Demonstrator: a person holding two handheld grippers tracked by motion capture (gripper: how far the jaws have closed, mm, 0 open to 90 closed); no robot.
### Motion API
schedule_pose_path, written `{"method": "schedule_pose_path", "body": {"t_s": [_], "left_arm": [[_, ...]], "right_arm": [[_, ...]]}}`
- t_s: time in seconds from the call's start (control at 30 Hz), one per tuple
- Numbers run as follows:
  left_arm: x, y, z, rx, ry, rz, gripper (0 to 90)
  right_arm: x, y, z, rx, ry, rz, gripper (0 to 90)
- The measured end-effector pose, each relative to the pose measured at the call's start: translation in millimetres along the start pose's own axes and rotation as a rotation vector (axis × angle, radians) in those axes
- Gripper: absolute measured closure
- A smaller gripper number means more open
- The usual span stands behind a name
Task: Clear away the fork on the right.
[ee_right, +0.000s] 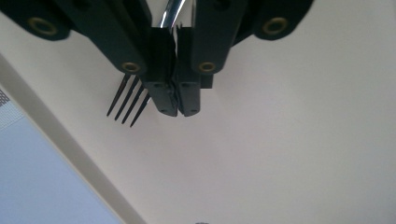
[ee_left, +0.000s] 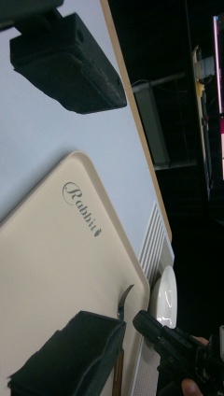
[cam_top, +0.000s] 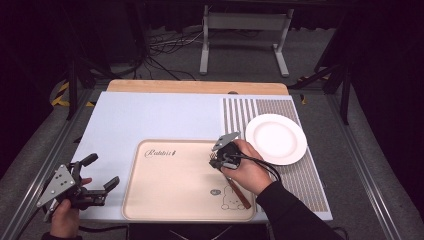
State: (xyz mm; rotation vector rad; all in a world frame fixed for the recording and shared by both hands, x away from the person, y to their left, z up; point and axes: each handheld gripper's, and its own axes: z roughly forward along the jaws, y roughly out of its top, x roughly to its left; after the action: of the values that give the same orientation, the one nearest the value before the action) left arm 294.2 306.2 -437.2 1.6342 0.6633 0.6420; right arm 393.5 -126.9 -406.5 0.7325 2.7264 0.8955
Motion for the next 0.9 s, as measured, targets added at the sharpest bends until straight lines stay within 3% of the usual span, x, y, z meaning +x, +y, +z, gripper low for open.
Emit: {"method": "schedule_pose_path", "body": {"t_s": [0.53,0.9], "left_arm": [[0.3,0.0,0.0,0.002,-0.001,-0.001,0.0],[0.0,0.0,0.2,0.001,-0.001,-0.001,0.0]], "right_arm": [[-5.8,-9.0,22.8,0.059,0.006,-0.010,90.0],[-6.6,-10.8,27.2,0.072,0.003,-0.010,90.0]]}}
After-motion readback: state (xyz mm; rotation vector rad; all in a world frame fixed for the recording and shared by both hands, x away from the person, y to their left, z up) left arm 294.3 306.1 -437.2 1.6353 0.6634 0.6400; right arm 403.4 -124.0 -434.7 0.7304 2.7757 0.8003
